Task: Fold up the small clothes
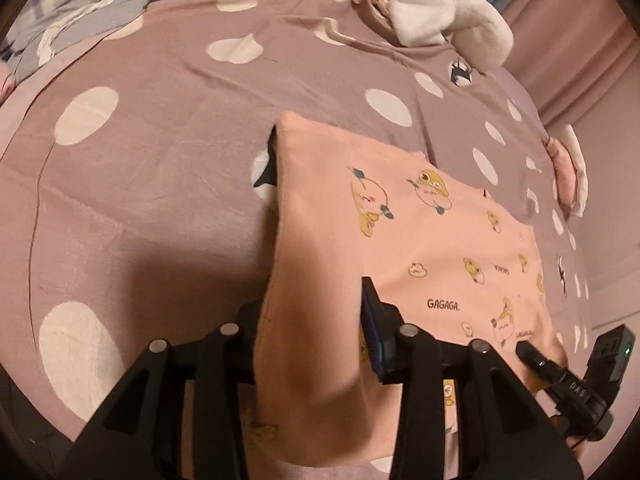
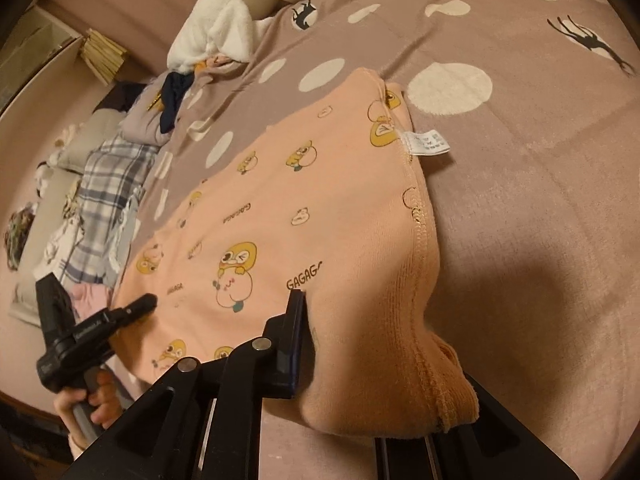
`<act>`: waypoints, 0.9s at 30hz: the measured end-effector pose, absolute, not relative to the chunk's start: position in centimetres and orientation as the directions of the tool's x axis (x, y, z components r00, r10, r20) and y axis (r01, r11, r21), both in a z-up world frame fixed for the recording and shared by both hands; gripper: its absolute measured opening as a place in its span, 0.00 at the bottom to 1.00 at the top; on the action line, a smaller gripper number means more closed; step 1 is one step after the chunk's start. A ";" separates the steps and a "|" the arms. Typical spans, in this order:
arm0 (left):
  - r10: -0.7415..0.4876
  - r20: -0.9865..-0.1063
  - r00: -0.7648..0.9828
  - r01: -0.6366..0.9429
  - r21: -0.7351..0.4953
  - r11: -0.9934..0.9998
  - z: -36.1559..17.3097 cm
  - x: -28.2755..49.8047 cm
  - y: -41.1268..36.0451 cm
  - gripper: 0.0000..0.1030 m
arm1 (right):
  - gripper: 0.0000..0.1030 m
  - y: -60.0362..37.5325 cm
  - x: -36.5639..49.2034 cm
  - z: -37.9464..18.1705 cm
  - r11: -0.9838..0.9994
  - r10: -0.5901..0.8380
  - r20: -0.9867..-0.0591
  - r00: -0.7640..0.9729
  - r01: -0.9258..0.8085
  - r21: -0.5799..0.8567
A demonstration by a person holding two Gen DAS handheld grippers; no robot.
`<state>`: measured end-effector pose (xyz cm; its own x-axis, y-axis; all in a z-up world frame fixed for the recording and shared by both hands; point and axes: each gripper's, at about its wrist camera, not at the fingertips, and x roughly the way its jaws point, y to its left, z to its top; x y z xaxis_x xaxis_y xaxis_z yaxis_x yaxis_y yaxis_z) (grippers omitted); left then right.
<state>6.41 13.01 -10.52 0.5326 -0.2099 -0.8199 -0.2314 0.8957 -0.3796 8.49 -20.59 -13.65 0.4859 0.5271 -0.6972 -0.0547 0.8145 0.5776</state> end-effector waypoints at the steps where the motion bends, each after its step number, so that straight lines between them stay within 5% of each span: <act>1: -0.225 -0.819 0.528 -0.236 -0.396 0.887 -10.6 6.5 13.3 0.38 | 0.08 -20.6 8.5 -13.7 0.816 0.526 -0.699 0.485 -0.055 0.575; 3: -0.220 -0.820 0.529 -0.246 -0.396 0.885 -10.5 6.4 13.7 0.40 | 0.08 -20.6 8.6 -13.6 0.819 0.524 -0.702 0.483 -0.058 0.571; 7: -0.120 -0.833 0.541 -0.274 -0.309 0.911 -9.9 6.1 13.8 0.63 | 0.21 -21.0 8.5 -13.6 0.831 0.506 -0.721 0.473 -0.045 0.554; 11: -0.054 -0.846 0.530 -0.307 -0.251 0.918 -10.0 6.2 14.1 0.76 | 0.32 -21.5 8.5 -13.1 0.867 0.435 -0.757 0.487 0.001 0.499; 16: 0.020 -0.853 0.521 -0.313 -0.169 0.935 -9.9 6.1 13.8 0.83 | 0.64 -21.1 8.4 -12.0 0.963 0.172 -0.811 0.559 0.079 0.258; 20: 0.077 -0.839 0.538 -0.332 -0.127 0.935 -9.3 5.8 14.1 0.88 | 0.69 -21.3 8.7 -11.7 0.985 -0.004 -0.813 0.583 0.140 0.096; 27: 0.166 -0.783 0.600 -0.328 -0.052 0.943 -7.0 4.0 12.5 0.88 | 0.72 -23.7 10.2 -11.4 0.955 0.073 -0.806 0.587 0.193 0.227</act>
